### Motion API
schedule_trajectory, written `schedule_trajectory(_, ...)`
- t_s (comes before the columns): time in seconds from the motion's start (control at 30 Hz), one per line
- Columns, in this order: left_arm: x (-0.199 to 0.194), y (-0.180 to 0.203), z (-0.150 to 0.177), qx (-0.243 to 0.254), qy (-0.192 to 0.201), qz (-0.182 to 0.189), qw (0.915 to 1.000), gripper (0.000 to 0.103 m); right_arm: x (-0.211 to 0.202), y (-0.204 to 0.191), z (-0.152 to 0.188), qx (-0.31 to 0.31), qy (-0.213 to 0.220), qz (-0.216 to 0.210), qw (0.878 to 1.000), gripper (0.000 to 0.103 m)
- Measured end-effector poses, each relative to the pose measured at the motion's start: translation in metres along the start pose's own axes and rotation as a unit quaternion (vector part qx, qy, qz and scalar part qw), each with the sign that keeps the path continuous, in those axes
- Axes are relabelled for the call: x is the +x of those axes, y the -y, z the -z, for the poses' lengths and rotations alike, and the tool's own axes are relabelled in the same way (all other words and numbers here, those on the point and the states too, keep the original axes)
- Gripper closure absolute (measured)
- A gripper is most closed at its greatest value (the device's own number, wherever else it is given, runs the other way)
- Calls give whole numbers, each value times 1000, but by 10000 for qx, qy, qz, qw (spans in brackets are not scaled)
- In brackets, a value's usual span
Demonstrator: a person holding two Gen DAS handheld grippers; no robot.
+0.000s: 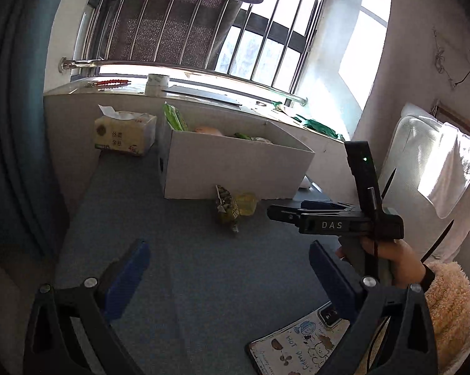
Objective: Organize snacks
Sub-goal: 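Move both grippers back toward the pea bag and jelly cup, then grasp the clear jelly cup with the right gripper while the left gripper grasps the green pea bag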
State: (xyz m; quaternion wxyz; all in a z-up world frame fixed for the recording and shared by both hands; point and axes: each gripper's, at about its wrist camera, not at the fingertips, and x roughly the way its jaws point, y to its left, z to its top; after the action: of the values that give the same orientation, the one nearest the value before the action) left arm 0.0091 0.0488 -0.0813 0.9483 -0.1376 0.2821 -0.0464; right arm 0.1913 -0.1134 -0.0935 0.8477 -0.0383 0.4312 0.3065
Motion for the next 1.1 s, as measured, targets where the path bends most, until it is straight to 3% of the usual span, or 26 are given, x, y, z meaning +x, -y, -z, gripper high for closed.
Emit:
schedule_trajectory(0.3, 3, -5, 6, -10, -120, -71, 9999, 0, 61, 1, -30, -585, -425, 555, 9958, 0)
schedule_trajectory(0.4, 7, -6, 7, -63, -187, -56, 9998, 0, 74, 6, -29, -451, -640, 325, 9964, 1)
schedule_trajectory(0.43, 7, -6, 7, -51, -195, -63, 9998, 0, 75, 7, -28, -428, -642, 214, 9968, 6)
schedule_trajectory(0.5, 8, -5, 8, -20, -202, -61, 9998, 0, 71, 4, -27, -502, -502, 234, 9972, 52)
schedule_trajectory(0.67, 13, -6, 7, 17, -256, -95, 9996, 0, 57, 3, -24, -437, -412, -168, 9981, 52)
schedule_trajectory(0.83, 36, -5, -2, 182, -449, -110, 9988, 0, 14, 0, -20, -403, 21, -457, 9981, 52)
schedule_trajectory(1.1, 132, 4, -21, 594, -1292, -415, 9890, 0, -71, -5, 11, -145, 581, -826, 9948, 52)
